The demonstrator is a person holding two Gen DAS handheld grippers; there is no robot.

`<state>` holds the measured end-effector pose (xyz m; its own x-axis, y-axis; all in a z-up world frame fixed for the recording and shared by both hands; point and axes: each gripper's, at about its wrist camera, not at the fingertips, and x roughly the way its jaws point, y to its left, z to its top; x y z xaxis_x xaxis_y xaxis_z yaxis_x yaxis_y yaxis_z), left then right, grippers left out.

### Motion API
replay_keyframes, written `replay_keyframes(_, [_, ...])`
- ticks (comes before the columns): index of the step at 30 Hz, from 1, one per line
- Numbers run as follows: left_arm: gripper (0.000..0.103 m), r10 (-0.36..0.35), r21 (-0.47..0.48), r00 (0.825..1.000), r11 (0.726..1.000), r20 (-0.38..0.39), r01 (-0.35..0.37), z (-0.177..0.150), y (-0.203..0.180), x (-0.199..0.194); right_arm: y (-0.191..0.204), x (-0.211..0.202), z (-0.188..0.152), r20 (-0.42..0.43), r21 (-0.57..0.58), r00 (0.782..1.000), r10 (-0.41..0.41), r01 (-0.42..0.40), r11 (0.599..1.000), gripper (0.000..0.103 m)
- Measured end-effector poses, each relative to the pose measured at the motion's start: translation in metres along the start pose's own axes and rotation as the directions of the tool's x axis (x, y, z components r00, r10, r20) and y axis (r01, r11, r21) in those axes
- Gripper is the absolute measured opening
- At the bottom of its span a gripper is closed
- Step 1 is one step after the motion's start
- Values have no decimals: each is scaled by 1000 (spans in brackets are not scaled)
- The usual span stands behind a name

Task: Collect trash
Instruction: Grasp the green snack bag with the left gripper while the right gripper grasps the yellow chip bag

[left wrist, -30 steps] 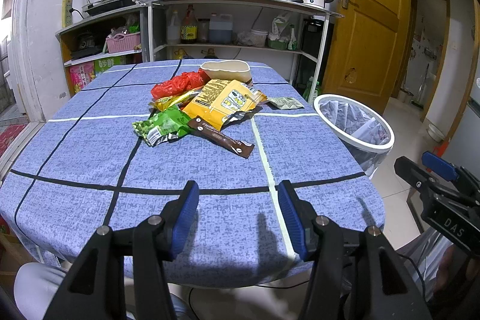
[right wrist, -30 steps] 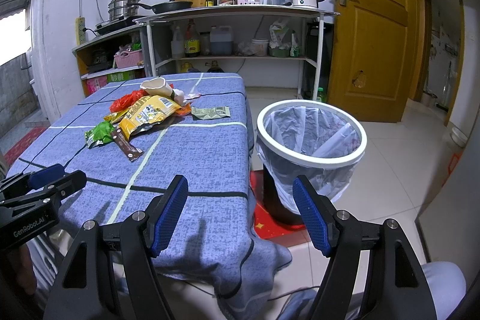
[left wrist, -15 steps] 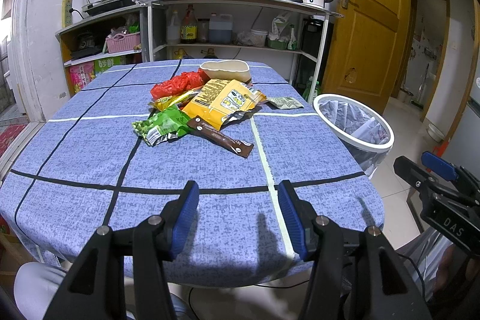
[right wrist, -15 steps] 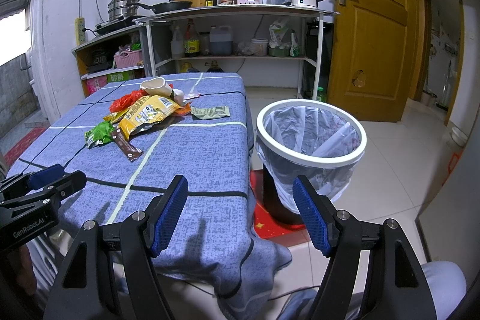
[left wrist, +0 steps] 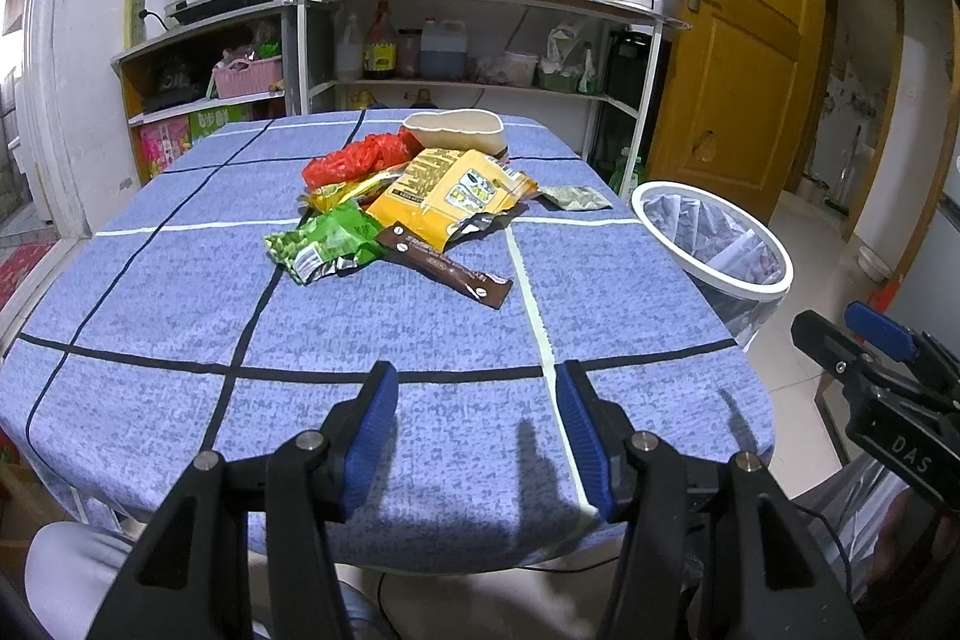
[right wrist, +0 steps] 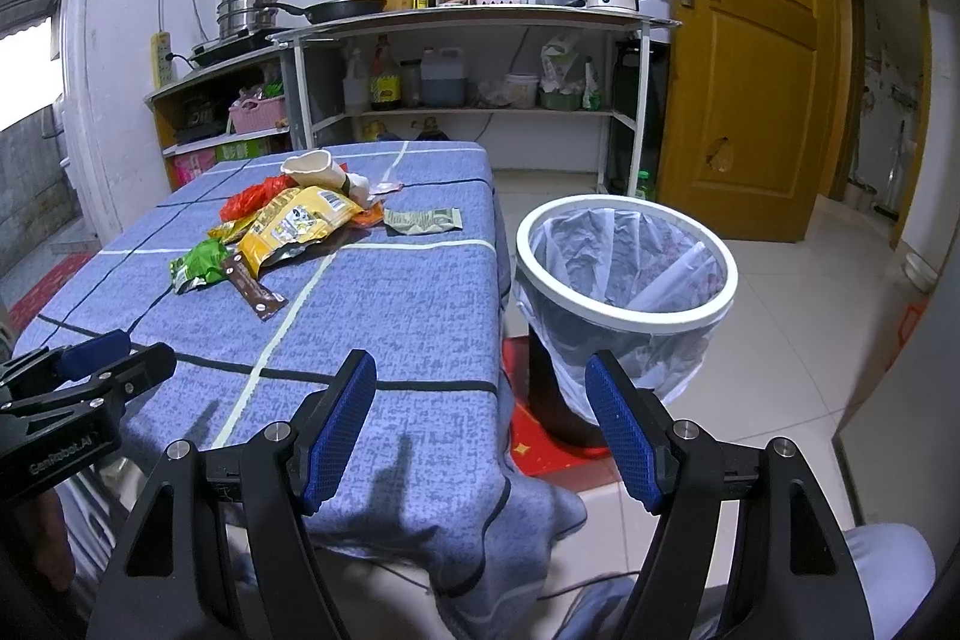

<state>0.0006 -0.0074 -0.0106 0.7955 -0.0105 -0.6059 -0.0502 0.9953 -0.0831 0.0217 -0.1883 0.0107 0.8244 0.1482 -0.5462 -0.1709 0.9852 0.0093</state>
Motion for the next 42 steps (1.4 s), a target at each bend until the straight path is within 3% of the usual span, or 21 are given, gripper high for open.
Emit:
replay_keyframes(14, [57,15,-29,999,999,-28,-16,14,24,19,6,22,15,-14,-24,999,34,-35,999,73])
replay_keyframes(20, [57,40,-61,999,997,-16,-41,34,51,33,10,44,37,-26,-62,995,96,-97,993,73])
replay_keyframes(25, [57,55,-31,998,998,-6,-55,59,70,49,11,73,64,-62,-73,983,175,-179,981,73])
replay_keyframes(28, [64,35,-4,999,999,-12,-35,75,80,62,16,94,80,-82,-92,976,204,-211,973,73])
replay_keyframes(38, [67,-14,26,991,999,-134,18,88,107,109,49,147,122,-143,-201,941,308,-332,922,73])
replay_keyframes(42, [67,-28,48,985,998,-171,37,88,109,118,56,175,125,-201,-203,930,307,-346,916,73])
